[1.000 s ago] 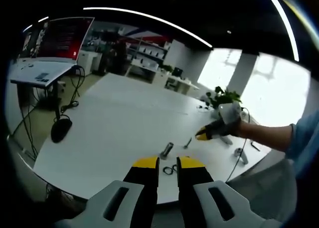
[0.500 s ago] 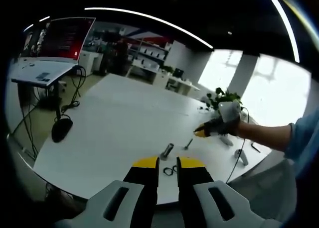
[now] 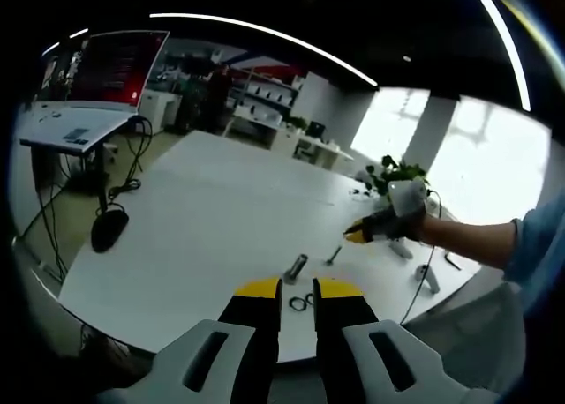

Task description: Place the washer onto the threaded stud by aligning its center hole with the stud, sliding it down to the base, and recovering from edge contact or off-axis alignment until the washer reaches the visible bottom stop.

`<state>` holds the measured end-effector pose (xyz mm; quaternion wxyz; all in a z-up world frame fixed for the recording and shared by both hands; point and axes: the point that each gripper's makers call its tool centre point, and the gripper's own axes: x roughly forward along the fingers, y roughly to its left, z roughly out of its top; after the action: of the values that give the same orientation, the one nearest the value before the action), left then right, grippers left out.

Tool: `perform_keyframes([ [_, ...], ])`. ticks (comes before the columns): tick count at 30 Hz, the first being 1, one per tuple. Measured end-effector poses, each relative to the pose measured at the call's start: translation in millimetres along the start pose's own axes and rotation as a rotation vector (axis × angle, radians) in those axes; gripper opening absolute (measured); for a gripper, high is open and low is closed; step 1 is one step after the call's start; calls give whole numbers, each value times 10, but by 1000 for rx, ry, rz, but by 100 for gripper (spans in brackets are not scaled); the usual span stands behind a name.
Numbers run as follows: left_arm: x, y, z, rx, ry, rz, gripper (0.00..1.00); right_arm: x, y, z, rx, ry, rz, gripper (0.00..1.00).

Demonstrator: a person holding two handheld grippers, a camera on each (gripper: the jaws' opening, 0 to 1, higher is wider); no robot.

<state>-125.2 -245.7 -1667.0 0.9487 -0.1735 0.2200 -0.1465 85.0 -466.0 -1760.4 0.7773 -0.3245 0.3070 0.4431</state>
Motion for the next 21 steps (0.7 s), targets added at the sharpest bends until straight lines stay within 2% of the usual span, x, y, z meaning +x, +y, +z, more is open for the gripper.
perform_keyframes([
  [11,-3,-1,2,-1,-2,0,11,3,16,-2,16,12,23,14],
  [21,-5,-1,4,-1,-1,-2,11,104,82,-112,26,74,53,14],
])
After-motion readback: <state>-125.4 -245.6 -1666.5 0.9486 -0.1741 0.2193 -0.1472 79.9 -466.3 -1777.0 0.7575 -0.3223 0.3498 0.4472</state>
